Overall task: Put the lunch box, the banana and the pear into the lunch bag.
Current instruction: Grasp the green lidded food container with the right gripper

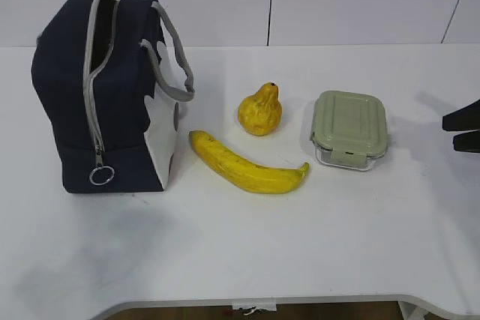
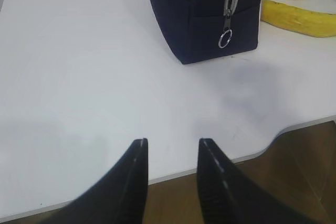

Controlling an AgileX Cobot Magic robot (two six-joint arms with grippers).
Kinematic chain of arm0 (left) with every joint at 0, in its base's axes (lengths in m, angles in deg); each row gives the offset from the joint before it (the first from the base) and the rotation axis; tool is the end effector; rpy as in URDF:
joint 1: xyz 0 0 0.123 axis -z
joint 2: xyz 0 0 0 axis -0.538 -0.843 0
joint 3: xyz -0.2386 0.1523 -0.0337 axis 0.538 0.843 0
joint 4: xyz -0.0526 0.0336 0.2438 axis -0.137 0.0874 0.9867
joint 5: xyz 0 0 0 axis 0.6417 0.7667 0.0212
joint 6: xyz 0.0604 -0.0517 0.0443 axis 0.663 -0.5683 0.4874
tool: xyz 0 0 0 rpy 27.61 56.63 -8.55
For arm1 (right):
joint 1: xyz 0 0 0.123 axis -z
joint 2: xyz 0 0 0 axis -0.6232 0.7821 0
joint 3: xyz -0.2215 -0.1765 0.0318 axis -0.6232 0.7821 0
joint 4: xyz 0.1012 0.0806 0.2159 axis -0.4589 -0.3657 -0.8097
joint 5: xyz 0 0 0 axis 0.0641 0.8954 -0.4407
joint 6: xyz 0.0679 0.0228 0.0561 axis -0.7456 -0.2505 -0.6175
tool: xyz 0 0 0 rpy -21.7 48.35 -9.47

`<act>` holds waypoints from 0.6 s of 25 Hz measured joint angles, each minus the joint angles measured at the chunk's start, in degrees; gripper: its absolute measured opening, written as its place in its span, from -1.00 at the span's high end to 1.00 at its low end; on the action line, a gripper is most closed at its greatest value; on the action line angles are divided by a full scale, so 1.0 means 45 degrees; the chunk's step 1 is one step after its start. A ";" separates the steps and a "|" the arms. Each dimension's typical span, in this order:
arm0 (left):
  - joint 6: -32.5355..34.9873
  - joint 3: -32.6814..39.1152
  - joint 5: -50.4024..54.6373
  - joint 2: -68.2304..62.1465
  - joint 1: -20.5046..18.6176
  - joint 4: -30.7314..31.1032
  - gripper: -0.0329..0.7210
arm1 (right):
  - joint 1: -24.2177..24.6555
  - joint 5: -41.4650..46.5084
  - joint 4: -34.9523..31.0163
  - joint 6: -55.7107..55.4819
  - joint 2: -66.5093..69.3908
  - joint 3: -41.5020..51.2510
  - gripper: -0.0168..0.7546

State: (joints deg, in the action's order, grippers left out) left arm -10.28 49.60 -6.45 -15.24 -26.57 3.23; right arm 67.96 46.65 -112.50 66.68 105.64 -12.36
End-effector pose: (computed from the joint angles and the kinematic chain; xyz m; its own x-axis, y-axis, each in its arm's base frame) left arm -0.0091 -0.0050 0.2808 -0.4728 0.1093 -0.8744 0.1901 0.9816 0.0198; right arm 0.3145 -0.0906 0.1951 -0.8978 0.3614 -0.2518 0.0238 0.6107 0.7915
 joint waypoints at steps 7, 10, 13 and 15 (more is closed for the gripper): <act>0.0000 0.0000 0.0000 0.0000 0.0000 0.0000 0.26 | 0.0000 -0.0030 -0.0585 0.0000 0.0000 -0.0064 -0.33; 0.0000 0.0000 0.0000 0.0000 0.0000 0.0000 0.26 | 0.0000 -0.0092 -0.0709 0.0183 0.0129 -0.0342 -0.51; 0.0000 0.0000 0.0000 0.0000 0.0000 0.0000 0.26 | -0.0110 -0.0092 -0.0762 0.0489 0.0563 -0.0872 -0.55; 0.0000 0.0000 0.0000 0.0000 0.0000 0.0000 0.26 | -0.0171 -0.0092 -0.0785 0.0569 0.1000 -0.1273 -0.55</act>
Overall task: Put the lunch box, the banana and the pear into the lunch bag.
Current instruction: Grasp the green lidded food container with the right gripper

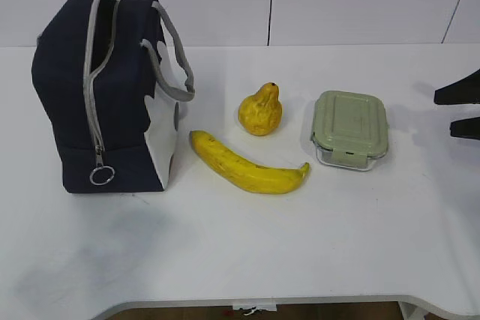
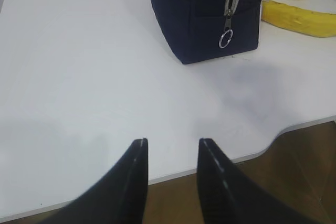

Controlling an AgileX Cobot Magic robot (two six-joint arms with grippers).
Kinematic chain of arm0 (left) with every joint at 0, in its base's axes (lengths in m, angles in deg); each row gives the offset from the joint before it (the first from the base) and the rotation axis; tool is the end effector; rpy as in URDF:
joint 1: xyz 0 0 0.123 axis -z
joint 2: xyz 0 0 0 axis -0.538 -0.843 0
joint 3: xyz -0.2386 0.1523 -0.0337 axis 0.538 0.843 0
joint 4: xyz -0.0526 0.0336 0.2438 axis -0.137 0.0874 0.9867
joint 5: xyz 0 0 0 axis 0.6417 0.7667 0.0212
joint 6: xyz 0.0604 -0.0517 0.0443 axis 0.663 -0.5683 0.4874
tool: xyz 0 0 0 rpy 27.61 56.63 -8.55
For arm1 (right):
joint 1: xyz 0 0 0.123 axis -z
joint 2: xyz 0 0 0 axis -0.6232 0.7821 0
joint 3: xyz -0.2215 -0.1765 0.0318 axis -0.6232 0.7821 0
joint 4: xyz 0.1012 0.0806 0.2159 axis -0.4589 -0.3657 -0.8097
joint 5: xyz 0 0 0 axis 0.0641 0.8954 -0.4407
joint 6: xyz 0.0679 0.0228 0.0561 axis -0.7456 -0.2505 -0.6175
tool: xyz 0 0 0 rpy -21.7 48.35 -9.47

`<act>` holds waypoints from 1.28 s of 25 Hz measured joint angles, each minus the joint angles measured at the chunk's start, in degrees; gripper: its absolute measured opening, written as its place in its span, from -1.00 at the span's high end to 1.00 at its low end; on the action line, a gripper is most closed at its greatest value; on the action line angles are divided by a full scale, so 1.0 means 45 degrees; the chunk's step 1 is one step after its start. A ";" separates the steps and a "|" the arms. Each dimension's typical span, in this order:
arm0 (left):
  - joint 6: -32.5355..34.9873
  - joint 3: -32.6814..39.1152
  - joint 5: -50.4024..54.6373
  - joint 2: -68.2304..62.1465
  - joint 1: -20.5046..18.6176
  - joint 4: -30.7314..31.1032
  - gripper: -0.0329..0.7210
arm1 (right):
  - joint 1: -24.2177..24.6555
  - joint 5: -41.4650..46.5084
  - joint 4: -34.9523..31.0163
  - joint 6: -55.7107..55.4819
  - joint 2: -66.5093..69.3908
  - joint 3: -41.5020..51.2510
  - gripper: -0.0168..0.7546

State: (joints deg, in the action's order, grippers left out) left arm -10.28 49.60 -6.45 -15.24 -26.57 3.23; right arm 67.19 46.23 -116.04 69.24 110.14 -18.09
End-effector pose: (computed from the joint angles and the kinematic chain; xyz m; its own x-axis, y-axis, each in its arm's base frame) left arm -0.0091 -0.0050 0.2808 -0.4728 0.1093 -0.8744 0.1901 0.9816 0.0198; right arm 0.3411 -0.0981 0.1939 -0.8744 0.3687 -0.3155 -0.0313 0.6059 0.7949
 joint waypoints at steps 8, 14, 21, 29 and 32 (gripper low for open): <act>0.0000 0.0000 0.0000 0.0000 0.0000 0.0000 0.26 | -0.0056 0.0000 -0.0687 0.0034 0.1539 -0.0763 -0.55; 0.0000 0.0000 0.0000 0.0000 0.0000 0.0000 0.26 | -0.0599 0.0000 -0.1175 0.0086 0.2624 -0.0763 -0.55; 0.0000 0.0000 0.0000 0.0000 0.0000 0.0000 0.26 | -0.1525 -0.0024 -0.2027 0.0570 0.3246 -0.1190 -0.55; 0.0000 0.0000 0.0000 0.0000 0.0000 0.0000 0.26 | -0.2075 -0.0045 -0.2470 0.0622 0.3828 -0.1539 -0.55; -0.0022 0.0000 0.0000 0.0000 0.0000 0.0000 0.26 | -0.2102 -0.0045 -0.2634 0.0653 0.3938 -0.1831 -0.55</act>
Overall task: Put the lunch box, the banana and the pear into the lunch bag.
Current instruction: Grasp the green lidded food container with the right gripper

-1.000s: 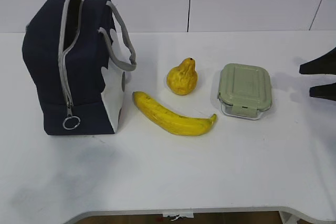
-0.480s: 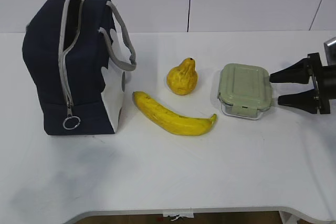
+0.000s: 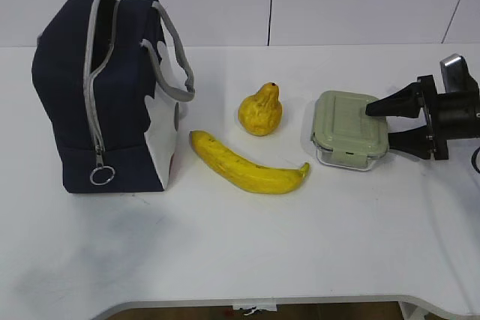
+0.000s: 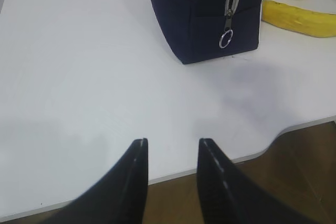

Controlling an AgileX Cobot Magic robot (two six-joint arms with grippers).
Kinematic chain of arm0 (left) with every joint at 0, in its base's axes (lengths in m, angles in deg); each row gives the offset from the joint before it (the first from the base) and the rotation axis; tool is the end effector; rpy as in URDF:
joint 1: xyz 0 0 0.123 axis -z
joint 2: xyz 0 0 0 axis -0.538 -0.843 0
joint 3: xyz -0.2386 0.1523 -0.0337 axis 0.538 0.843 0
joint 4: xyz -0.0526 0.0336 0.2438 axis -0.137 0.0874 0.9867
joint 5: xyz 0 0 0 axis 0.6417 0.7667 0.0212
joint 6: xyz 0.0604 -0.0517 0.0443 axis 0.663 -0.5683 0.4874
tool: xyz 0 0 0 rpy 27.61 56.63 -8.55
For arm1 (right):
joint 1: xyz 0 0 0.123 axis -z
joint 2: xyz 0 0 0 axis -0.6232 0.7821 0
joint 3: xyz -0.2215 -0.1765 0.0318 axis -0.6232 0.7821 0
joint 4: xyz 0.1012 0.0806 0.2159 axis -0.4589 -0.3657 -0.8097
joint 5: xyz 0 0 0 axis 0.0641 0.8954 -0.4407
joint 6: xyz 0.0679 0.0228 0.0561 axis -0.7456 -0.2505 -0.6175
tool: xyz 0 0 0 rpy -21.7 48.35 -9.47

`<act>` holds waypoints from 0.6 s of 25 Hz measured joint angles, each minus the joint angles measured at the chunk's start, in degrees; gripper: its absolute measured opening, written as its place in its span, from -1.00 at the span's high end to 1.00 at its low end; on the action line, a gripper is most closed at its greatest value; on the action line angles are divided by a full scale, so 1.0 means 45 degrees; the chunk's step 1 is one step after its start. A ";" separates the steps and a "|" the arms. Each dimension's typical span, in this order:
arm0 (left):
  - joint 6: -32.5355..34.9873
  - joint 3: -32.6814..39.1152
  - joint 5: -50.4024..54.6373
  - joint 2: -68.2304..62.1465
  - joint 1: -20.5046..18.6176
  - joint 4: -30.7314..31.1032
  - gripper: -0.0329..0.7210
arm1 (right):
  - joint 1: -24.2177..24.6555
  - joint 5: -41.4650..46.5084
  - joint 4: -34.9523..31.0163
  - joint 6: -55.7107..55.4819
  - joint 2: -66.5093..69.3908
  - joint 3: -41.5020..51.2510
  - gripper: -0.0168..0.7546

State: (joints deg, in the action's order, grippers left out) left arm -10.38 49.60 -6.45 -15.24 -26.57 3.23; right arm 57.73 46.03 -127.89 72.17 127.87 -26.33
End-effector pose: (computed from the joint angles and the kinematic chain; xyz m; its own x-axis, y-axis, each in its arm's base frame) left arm -0.0091 -0.0050 0.2808 -0.4731 0.1075 -0.8744 0.1893 0.9817 0.0183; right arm 0.4021 -0.0527 0.1204 -0.9044 0.3751 -0.2035 -0.0129 0.4526 0.8916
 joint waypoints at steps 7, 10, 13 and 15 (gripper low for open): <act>-0.0048 0.0000 0.0000 0.0000 0.0000 0.0000 0.26 | -0.0344 -0.0025 -0.0006 0.0009 0.0169 -0.0483 -0.55; -0.0048 0.0000 0.0000 0.0000 0.0000 0.0000 0.26 | -0.0451 -0.0025 -0.0006 0.0029 0.0310 -0.0534 -0.55; -0.0048 0.0000 0.0000 0.0000 0.0000 0.0000 0.26 | -0.0479 -0.0025 -0.0006 0.0029 0.0333 -0.0534 -0.55; -0.0048 0.0000 0.0000 0.0000 0.0000 0.0000 0.26 | -0.0479 -0.0025 -0.0006 0.0029 0.0333 -0.0534 -0.55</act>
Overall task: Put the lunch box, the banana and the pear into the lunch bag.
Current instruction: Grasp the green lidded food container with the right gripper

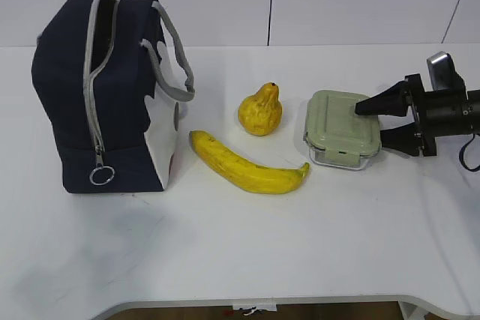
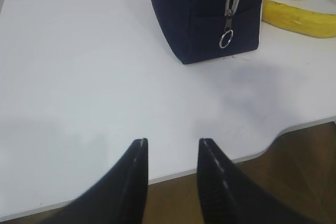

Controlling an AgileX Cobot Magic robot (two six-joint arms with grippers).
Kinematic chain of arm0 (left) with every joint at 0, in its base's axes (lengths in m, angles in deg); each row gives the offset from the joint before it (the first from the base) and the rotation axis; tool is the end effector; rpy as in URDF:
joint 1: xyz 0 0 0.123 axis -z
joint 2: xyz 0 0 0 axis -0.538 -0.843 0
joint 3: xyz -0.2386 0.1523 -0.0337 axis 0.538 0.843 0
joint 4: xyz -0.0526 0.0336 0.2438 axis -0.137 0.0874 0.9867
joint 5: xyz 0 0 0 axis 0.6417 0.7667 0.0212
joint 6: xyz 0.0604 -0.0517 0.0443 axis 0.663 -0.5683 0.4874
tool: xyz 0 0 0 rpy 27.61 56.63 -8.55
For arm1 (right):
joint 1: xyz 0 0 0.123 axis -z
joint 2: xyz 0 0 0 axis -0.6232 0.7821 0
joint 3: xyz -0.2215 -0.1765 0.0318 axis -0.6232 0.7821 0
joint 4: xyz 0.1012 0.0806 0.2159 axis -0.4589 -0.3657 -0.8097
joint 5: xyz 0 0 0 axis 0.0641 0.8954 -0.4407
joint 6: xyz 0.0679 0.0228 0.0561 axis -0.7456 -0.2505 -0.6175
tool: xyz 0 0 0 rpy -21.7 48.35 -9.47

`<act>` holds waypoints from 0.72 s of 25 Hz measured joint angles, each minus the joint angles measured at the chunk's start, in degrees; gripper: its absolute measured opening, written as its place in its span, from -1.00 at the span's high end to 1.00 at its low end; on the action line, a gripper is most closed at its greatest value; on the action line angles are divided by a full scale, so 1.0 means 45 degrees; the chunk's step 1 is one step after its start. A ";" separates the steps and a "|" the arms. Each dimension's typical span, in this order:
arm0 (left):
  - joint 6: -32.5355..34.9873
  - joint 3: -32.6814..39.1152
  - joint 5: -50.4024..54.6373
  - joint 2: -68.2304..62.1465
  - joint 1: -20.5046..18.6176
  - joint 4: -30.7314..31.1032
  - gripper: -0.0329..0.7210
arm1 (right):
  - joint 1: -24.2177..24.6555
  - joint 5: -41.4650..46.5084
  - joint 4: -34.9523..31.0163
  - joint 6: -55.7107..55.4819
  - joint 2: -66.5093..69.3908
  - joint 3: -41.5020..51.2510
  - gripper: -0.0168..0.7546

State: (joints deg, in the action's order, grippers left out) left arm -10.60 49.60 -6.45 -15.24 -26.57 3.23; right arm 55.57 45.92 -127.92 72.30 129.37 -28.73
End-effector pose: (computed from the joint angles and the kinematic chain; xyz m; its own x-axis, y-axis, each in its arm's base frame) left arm -0.0091 -0.0050 0.2808 -0.4738 0.1038 -0.8745 0.1875 0.9822 0.0150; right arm 0.4120 -0.0401 0.1182 -0.9140 0.3401 -0.2212 -0.0446 0.4577 0.8880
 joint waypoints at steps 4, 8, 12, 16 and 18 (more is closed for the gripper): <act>0.0000 0.0000 0.0000 0.0000 0.0000 0.0000 0.26 | 0.0000 0.0000 0.0000 0.0000 0.0000 0.0000 -0.55; -0.0016 0.0000 0.0000 0.0000 0.0000 0.0000 0.26 | 0.0000 0.0000 0.0224 0.0000 0.0000 0.0000 -0.48; -0.0016 0.0000 0.0000 0.0000 0.0000 0.0000 0.26 | 0.0000 0.0000 0.0454 0.0000 0.0000 0.0000 -0.36; -0.0016 0.0000 0.0000 0.0000 0.0000 0.0000 0.27 | 0.0000 0.0000 0.0503 0.0000 0.0000 0.0000 -0.32; -0.0016 0.0000 0.0000 0.0000 0.0000 0.0000 0.26 | 0.0000 0.0000 0.0503 0.0000 0.0000 0.0000 -0.32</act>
State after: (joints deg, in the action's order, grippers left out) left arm -10.67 49.60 -6.45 -15.24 -26.57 3.23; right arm 55.57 45.92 -125.66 72.30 129.37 -28.73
